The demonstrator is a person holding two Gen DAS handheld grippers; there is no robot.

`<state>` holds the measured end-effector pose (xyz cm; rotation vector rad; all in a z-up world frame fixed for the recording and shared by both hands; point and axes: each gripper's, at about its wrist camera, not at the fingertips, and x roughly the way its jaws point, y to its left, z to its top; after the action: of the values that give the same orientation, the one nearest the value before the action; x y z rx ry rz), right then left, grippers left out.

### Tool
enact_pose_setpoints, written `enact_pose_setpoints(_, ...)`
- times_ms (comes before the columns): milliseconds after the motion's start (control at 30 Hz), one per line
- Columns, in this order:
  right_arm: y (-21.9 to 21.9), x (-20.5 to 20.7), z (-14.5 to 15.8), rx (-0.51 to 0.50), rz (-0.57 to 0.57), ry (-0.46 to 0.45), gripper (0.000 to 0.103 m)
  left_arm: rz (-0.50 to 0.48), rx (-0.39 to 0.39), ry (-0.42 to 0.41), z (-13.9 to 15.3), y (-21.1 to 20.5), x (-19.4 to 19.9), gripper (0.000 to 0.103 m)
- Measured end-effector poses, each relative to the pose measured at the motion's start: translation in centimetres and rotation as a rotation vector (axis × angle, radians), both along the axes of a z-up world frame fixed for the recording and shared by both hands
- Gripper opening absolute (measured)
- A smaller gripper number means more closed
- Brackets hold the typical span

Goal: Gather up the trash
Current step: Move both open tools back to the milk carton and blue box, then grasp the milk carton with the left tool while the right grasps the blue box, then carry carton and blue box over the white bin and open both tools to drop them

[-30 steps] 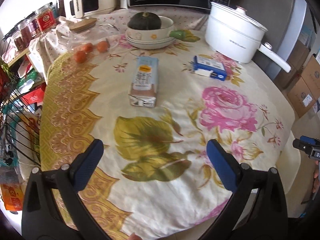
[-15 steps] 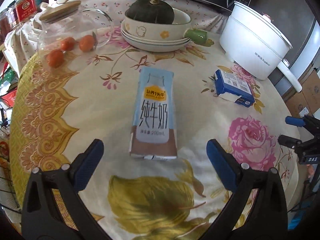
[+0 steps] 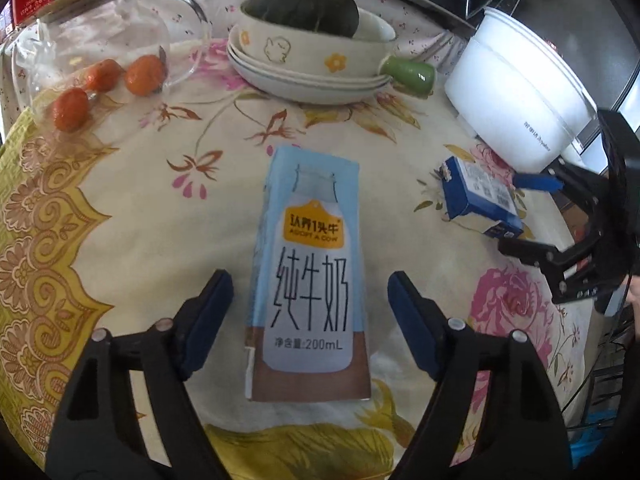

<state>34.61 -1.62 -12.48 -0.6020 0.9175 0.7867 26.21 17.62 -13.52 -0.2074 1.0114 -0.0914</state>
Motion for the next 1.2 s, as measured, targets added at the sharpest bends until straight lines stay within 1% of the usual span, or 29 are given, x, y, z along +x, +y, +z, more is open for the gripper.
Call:
enact_pose_setpoints(33,0.3,0.2,-0.3,-0.005,0.011,0.004,0.087,-0.012,0.016,0.002,0.0,-0.3,0.1,0.079)
enact_pose_setpoints(133,1.5,1.0,-1.4,-0.011,0.045,0.023,0.087,-0.03,0.0,0.001,0.0,-0.5,0.5,0.076)
enact_pose_setpoints(200,2.0,1.3,-1.5,0.016,0.059,0.03,0.087,-0.032,0.002,-0.002,0.0,-0.5,0.5,0.074)
enact_pose_setpoints(267,2.1,1.6,-1.7,0.021,0.058,0.039,0.087,-0.032,0.015,-0.003,0.0,-0.5,0.5,0.066)
enact_pose_setpoints(300,2.1,1.7,-1.7,0.026,0.053,0.045,0.087,-0.032,0.017,-0.004,0.0,-0.4,0.5,0.064)
enact_pose_setpoints(333,1.9,1.7,-1.8,0.035,0.041,0.055,0.087,-0.031,0.012,-0.003,0.0,-0.3,0.4,0.058)
enact_pose_setpoints(367,1.6,1.8,-1.8,0.046,0.022,0.066,0.086,-0.034,0.0,0.002,0.0,-0.1,0.3,0.056)
enact_pose_setpoints(433,0.9,1.5,-1.8,0.077,-0.033,0.079,0.078,-0.037,-0.044,0.013,0.2,0.3,0.0,0.056)
enact_pose_setpoints(467,0.7,1.3,-1.7,0.079,-0.054,0.077,0.075,-0.031,-0.058,0.017,0.4,0.5,-0.2,0.056)
enact_pose_setpoints(500,0.5,1.0,-1.7,0.067,-0.076,0.077,0.075,-0.027,-0.064,0.022,0.5,0.6,-0.5,0.056)
enact_pose_setpoints(600,-0.2,-0.9,-1.1,0.018,-0.107,0.066,0.074,-0.025,-0.031,0.022,1.7,0.4,-1.5,0.056)
enact_pose_setpoints(667,-1.0,-2.7,-0.3,0.017,-0.112,0.064,0.074,-0.035,-0.01,0.021,2.9,0.2,-2.3,0.056)
enact_pose_setpoints(767,-2.3,-5.5,0.8,0.014,-0.114,0.06,0.074,-0.044,0.024,-0.007,5.3,-0.2,-3.8,0.056)
enact_pose_setpoints(900,-3.7,-9.5,2.1,-0.008,-0.129,0.052,0.074,-0.052,0.029,-0.027,7.8,-1.2,-6.2,0.056)
enact_pose_setpoints(1000,-4.7,-12.4,3.2,0.002,-0.148,0.048,0.074,-0.069,0.037,-0.032,8.9,-2.4,-8.0,0.056)
enact_pose_setpoints(1200,-7.3,-17.9,5.1,0.015,-0.2,0.033,0.074,-0.1,0.028,-0.047,10.6,-4.9,-12.1,0.056)
